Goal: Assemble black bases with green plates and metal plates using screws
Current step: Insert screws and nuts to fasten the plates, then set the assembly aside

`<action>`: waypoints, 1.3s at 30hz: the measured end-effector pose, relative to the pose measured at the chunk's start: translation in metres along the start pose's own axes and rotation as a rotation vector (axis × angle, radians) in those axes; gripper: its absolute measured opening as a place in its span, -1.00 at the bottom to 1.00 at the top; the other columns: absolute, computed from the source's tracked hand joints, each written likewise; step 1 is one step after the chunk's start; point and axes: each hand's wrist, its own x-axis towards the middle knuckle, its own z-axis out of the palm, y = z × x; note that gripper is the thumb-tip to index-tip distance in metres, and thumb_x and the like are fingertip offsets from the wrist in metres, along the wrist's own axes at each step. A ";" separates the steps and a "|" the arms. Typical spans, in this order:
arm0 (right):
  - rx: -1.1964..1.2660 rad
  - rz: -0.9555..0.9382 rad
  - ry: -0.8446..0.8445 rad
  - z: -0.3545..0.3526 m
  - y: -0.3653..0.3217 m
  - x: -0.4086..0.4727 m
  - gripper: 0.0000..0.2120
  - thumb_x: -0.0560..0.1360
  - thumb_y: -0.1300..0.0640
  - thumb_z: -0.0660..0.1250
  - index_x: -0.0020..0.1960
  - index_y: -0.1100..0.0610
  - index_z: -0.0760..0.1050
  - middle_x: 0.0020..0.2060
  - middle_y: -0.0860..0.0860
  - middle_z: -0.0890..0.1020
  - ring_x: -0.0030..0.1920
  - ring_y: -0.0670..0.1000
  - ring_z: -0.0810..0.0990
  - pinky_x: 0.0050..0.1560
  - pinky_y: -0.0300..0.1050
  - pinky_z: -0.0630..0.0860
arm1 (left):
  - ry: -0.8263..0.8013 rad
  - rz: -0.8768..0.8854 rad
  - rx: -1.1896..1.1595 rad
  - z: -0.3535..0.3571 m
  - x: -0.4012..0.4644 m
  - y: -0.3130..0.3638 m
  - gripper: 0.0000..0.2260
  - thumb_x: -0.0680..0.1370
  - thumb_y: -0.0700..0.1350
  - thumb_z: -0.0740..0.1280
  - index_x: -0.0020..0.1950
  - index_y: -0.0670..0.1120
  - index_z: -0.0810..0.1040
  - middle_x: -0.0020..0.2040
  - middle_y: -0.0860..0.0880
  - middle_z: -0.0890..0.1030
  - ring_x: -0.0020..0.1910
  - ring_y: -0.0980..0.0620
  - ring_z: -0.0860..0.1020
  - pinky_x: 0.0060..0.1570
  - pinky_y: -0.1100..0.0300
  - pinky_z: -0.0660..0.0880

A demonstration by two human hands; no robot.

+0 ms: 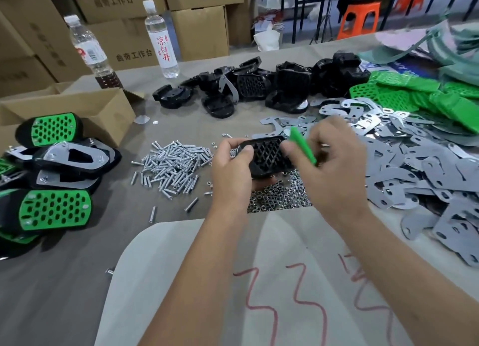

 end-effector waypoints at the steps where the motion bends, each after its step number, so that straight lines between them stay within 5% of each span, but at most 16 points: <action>1: -0.015 -0.010 -0.125 0.004 -0.004 -0.003 -0.55 0.44 -0.03 0.57 -0.27 0.16 0.34 -0.18 0.04 0.44 -0.14 0.02 0.40 -0.14 -0.18 0.36 | 0.002 0.013 0.012 0.001 -0.001 -0.001 -0.89 0.65 -0.24 0.27 0.04 -0.08 0.57 0.02 -0.25 0.67 -0.13 -0.13 0.68 -0.17 -0.08 0.64; 4: -0.010 0.049 -0.488 0.010 -0.011 -0.006 -0.58 0.39 -0.22 0.50 -0.21 0.13 0.49 0.02 -0.01 0.46 0.15 0.02 0.38 0.19 -0.24 0.31 | 0.039 0.028 0.017 0.000 -0.001 -0.001 -0.87 0.63 -0.22 0.29 0.00 -0.02 0.58 0.12 -0.26 0.65 0.07 -0.26 0.63 0.06 -0.18 0.59; 8: 0.027 0.035 -0.383 0.002 -0.008 0.000 -0.88 0.52 0.14 0.51 0.00 0.14 0.60 0.10 0.00 0.52 0.23 0.06 0.40 0.32 -0.03 0.35 | -0.035 -0.026 -0.107 -0.005 0.001 0.003 -0.90 0.66 -0.21 0.27 0.06 -0.08 0.57 -0.08 -0.15 0.67 -0.18 -0.08 0.65 -0.29 0.02 0.61; 11: -0.025 0.112 -0.260 0.001 -0.004 -0.001 -0.61 0.42 0.10 0.59 0.16 0.11 0.53 0.14 0.02 0.46 0.23 0.02 0.42 0.21 0.01 0.49 | -0.083 -0.025 -0.067 -0.006 0.000 0.004 -0.87 0.61 -0.24 0.34 0.11 -0.07 0.58 0.00 -0.15 0.69 -0.14 -0.11 0.68 -0.36 0.09 0.57; 13: 0.062 0.242 -0.184 0.000 -0.002 0.000 -0.53 0.39 0.03 0.63 0.17 0.08 0.46 0.08 0.01 0.50 0.07 -0.18 0.55 -0.06 -0.23 0.57 | -0.087 -0.020 -0.070 -0.005 0.000 0.004 -0.83 0.60 -0.29 0.34 0.13 -0.08 0.58 -0.05 -0.13 0.71 -0.19 -0.11 0.69 -0.38 0.10 0.56; 15: 0.218 0.381 -0.158 0.000 0.003 0.003 -0.62 0.43 0.04 0.62 0.09 0.05 0.48 -0.06 0.02 0.62 -0.26 -0.19 0.64 -0.35 -0.27 0.52 | -0.081 -0.010 -0.101 -0.004 0.000 0.004 -0.83 0.60 -0.32 0.32 0.12 -0.09 0.57 -0.11 -0.10 0.72 -0.20 -0.07 0.71 -0.29 0.04 0.63; 18: 0.369 0.475 -0.107 -0.003 0.013 0.005 -0.77 0.48 0.13 0.58 0.01 0.09 0.56 -0.26 0.03 0.67 -0.45 -0.04 0.58 -0.44 -0.15 0.48 | -0.040 0.026 -0.088 -0.004 0.000 0.003 -0.84 0.62 -0.32 0.31 0.10 -0.09 0.56 -0.06 -0.12 0.71 -0.12 -0.12 0.73 -0.23 -0.01 0.66; 24: 0.609 0.444 -0.058 -0.004 0.007 0.007 -0.81 0.52 0.31 0.50 0.07 0.10 0.64 -0.34 0.00 0.64 -0.44 -0.01 0.57 -0.45 -0.17 0.55 | -0.035 0.069 -0.053 -0.002 -0.003 0.005 -0.84 0.71 -0.21 0.18 0.15 -0.16 0.55 0.09 -0.25 0.68 -0.04 -0.22 0.71 -0.27 -0.04 0.66; 31: 0.505 0.536 -0.096 0.004 0.003 0.001 -0.91 0.52 0.26 0.53 -0.02 0.24 0.64 -0.23 0.13 0.66 -0.45 -0.05 0.59 -0.45 -0.10 0.61 | -0.052 0.123 -0.004 -0.001 -0.009 0.005 -0.84 0.71 -0.18 0.21 0.14 -0.13 0.58 0.04 -0.19 0.70 -0.04 -0.20 0.72 -0.27 -0.04 0.68; 39: 0.584 0.609 -0.083 0.007 0.005 0.003 -0.92 0.55 0.27 0.49 -0.09 0.19 0.61 -0.31 -0.06 0.65 -0.47 -0.03 0.59 -0.44 -0.09 0.62 | 0.015 0.130 -0.041 -0.003 -0.007 0.005 -0.82 0.71 -0.20 0.19 0.10 -0.13 0.59 -0.01 -0.16 0.72 -0.15 -0.17 0.73 -0.35 0.00 0.66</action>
